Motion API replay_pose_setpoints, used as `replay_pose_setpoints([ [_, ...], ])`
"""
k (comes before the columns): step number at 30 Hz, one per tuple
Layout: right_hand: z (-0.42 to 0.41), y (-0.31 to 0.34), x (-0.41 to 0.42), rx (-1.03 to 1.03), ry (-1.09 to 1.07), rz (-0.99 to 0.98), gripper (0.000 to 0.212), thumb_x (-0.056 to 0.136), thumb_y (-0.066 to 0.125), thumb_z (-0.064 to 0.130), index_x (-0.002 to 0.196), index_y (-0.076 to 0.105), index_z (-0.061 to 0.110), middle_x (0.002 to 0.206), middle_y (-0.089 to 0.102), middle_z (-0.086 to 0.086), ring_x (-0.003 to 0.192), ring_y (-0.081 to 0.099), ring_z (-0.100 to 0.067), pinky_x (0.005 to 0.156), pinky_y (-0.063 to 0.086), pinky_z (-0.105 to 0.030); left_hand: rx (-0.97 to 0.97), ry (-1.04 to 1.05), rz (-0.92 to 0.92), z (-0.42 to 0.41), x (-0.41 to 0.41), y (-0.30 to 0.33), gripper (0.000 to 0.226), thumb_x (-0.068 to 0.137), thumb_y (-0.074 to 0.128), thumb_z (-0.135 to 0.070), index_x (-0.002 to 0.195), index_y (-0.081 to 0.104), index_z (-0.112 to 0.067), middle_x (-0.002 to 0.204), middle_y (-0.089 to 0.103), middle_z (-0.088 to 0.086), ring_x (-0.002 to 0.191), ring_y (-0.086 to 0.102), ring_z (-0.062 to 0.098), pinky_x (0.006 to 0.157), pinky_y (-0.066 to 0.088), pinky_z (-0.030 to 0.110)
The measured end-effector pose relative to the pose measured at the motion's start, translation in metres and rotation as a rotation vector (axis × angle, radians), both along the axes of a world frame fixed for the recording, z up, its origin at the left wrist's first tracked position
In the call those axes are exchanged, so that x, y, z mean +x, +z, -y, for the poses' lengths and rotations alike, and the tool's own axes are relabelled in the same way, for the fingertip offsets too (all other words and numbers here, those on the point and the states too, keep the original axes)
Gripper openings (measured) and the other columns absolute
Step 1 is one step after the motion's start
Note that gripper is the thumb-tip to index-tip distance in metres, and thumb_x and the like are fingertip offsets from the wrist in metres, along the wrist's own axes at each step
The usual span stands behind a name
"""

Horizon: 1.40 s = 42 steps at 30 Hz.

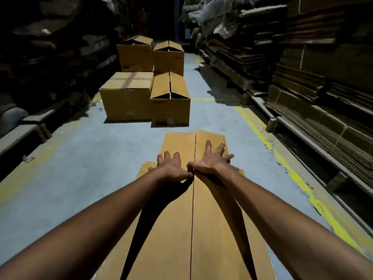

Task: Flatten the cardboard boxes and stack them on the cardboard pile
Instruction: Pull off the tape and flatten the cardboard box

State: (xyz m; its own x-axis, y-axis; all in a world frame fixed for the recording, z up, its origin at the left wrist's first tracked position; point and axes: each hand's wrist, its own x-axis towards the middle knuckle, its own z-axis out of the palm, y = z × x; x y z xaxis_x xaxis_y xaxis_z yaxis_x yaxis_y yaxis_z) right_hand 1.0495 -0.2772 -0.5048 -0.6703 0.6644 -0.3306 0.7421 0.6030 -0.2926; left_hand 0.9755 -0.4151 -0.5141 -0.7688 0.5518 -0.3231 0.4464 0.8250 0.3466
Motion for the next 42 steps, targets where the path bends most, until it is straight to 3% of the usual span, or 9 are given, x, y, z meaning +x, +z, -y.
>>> replay_pose_setpoints([
  [2,0.011,0.020,0.020,-0.063,-0.009,0.158,0.139,0.064,0.075,0.077,0.163,-0.014,0.036,0.169,-0.009,-0.022,0.150,0.013,-0.059,0.111,0.036,-0.069,-0.103,0.005,0.063,0.016,0.020,0.008,0.119,0.084,0.072,-0.067,0.166,0.000,-0.022,0.171,-0.015,0.021,0.155,-0.014,0.051,0.124,0.010,0.063],
  [4,0.024,0.047,0.040,-0.134,0.001,0.241,0.119,0.069,0.078,0.070,0.160,0.018,0.021,0.135,0.048,-0.022,0.116,0.057,-0.049,0.078,0.056,-0.054,-0.169,0.027,0.096,0.025,0.038,0.013,0.128,0.081,0.072,-0.073,0.166,-0.010,-0.024,0.168,-0.022,0.025,0.153,-0.015,0.056,0.123,0.009,0.064],
  [7,0.033,0.070,0.057,-0.208,0.019,0.243,0.084,0.089,0.066,0.059,0.150,0.033,0.012,0.096,0.051,-0.017,0.075,0.060,-0.040,0.053,0.048,-0.047,-0.202,0.063,0.121,0.032,0.058,0.012,0.133,0.077,0.072,-0.077,0.164,-0.015,-0.027,0.168,-0.025,0.024,0.152,-0.010,0.059,0.122,0.014,0.068],
  [12,0.011,0.086,0.065,-0.380,0.018,-0.032,0.060,0.093,0.040,0.039,0.142,0.043,0.005,0.128,0.053,-0.022,0.102,0.059,-0.052,0.062,0.059,-0.063,0.025,0.069,0.220,0.041,0.046,0.031,0.134,0.064,0.070,-0.082,0.165,0.008,-0.020,0.169,0.010,0.024,0.148,0.027,0.052,0.119,0.033,0.059],
  [16,-0.045,0.102,0.091,-0.348,-0.164,-0.422,0.021,0.096,0.042,0.004,0.079,0.054,0.006,0.069,0.057,-0.015,0.044,0.058,-0.019,0.041,0.041,-0.019,0.459,0.185,0.448,0.066,0.031,0.061,0.045,0.089,0.060,-0.051,0.121,0.053,-0.019,0.121,0.061,0.014,0.102,0.065,0.033,0.086,0.055,0.051],
  [19,-0.077,0.090,0.113,-0.400,-0.256,-0.337,0.020,0.097,0.062,0.012,0.090,0.070,-0.006,0.078,0.073,-0.020,0.067,0.074,-0.034,0.062,0.063,-0.041,0.483,0.303,0.359,0.085,0.020,0.086,0.020,0.100,0.046,-0.025,0.106,0.060,-0.011,0.103,0.062,0.012,0.080,0.064,0.027,0.062,0.049,0.034],
  [23,-0.084,0.093,0.135,-0.445,-0.199,0.120,0.027,0.091,0.080,0.026,0.101,0.076,0.001,0.094,0.079,-0.014,0.087,0.075,-0.031,0.090,0.060,-0.046,0.400,0.381,0.296,0.119,0.004,0.095,0.028,0.104,0.049,-0.017,0.128,0.050,-0.005,0.112,0.066,0.017,0.096,0.071,0.034,0.075,0.062,0.047],
  [33,-0.054,0.100,0.114,0.053,-0.138,-0.298,0.029,0.087,0.084,0.026,0.090,0.063,0.006,0.090,0.069,-0.015,0.070,0.073,-0.029,0.055,0.063,-0.039,0.377,0.199,0.378,0.146,0.025,0.108,0.043,0.102,0.060,-0.006,0.142,0.050,-0.016,0.122,0.062,0.016,0.109,0.067,0.036,0.096,0.059,0.054],
  [42,-0.042,0.099,0.057,-0.334,-0.064,-0.512,0.023,0.091,0.075,0.029,0.092,0.063,0.009,0.090,0.070,-0.015,0.074,0.068,-0.027,0.070,0.062,-0.042,0.257,-0.115,0.497,0.147,0.076,0.134,0.039,0.106,0.054,-0.009,0.136,0.047,-0.034,0.123,0.067,0.005,0.108,0.072,0.029,0.094,0.061,0.046],
])
